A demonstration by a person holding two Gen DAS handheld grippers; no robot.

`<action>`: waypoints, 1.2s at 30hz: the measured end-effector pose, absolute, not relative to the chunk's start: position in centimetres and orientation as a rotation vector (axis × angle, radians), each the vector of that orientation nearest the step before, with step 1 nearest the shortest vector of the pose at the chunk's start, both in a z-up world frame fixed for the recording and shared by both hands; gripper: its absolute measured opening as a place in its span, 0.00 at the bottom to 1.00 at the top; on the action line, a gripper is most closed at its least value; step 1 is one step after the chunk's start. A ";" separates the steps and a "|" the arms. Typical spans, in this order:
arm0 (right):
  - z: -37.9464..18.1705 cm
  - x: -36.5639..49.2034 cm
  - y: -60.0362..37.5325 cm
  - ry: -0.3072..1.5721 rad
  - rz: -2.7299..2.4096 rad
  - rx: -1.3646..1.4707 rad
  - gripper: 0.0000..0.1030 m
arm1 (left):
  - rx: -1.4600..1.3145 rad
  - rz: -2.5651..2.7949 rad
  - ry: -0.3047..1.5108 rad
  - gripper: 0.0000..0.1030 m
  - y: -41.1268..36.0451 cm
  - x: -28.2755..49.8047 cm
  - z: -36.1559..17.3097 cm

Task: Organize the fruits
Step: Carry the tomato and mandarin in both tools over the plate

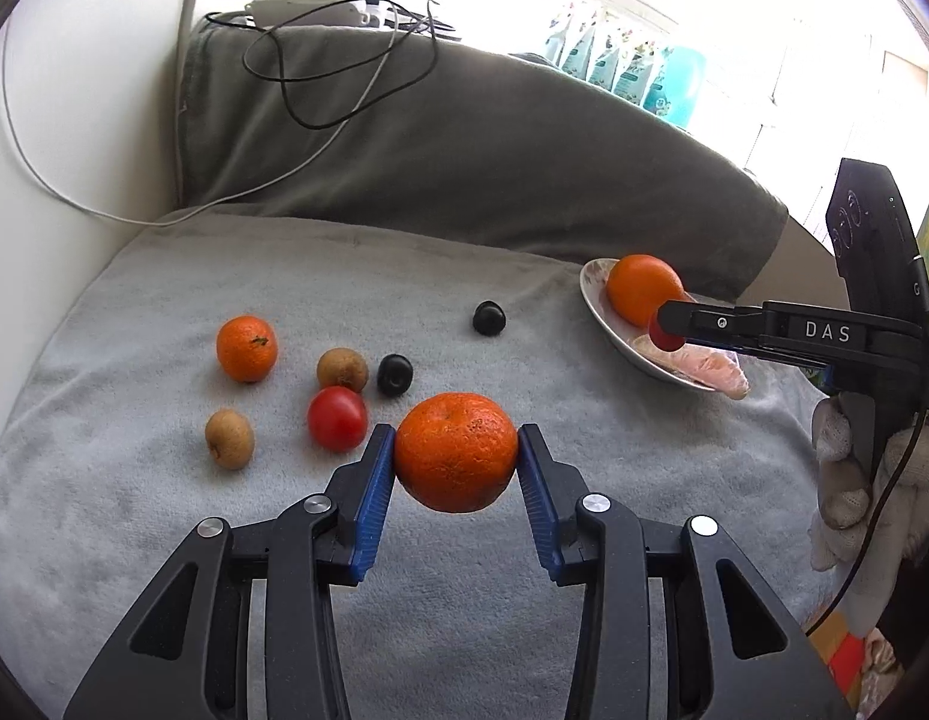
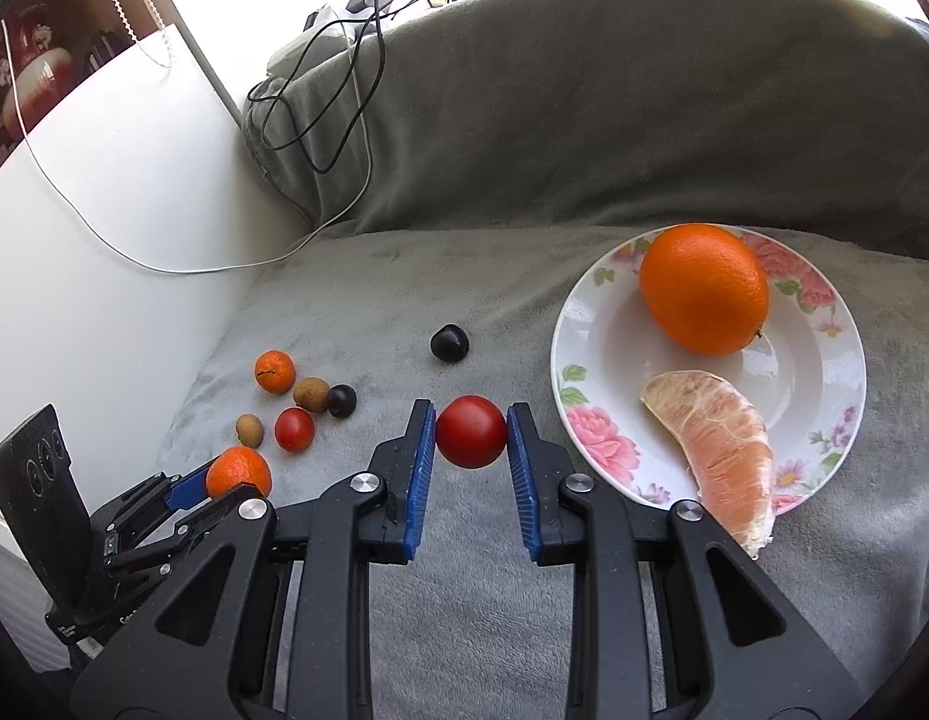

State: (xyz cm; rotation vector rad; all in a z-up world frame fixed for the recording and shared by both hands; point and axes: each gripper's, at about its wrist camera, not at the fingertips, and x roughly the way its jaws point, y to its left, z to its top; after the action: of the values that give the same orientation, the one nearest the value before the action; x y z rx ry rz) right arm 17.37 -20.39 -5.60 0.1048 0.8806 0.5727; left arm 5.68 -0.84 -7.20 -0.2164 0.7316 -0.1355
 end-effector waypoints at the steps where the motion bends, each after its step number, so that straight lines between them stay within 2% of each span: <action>1: -5.5 17.3 -20.8 0.876 0.565 0.105 0.25 | -0.212 -0.145 0.728 0.38 -1.3 6.0 -7.1; 21: -5.9 18.7 -29.1 0.842 0.398 0.164 0.25 | -0.162 -0.273 0.710 0.38 -8.0 12.7 -6.0; 36: -7.4 20.6 -31.2 0.858 0.341 0.160 0.25 | -0.129 -0.323 0.744 0.38 -11.8 17.4 -6.9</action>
State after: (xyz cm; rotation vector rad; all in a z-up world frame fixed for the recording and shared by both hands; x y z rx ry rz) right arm 20.63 -31.22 -7.37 0.1596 0.8576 0.3410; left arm 17.42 -11.83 -6.91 -0.1288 0.7441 -0.3230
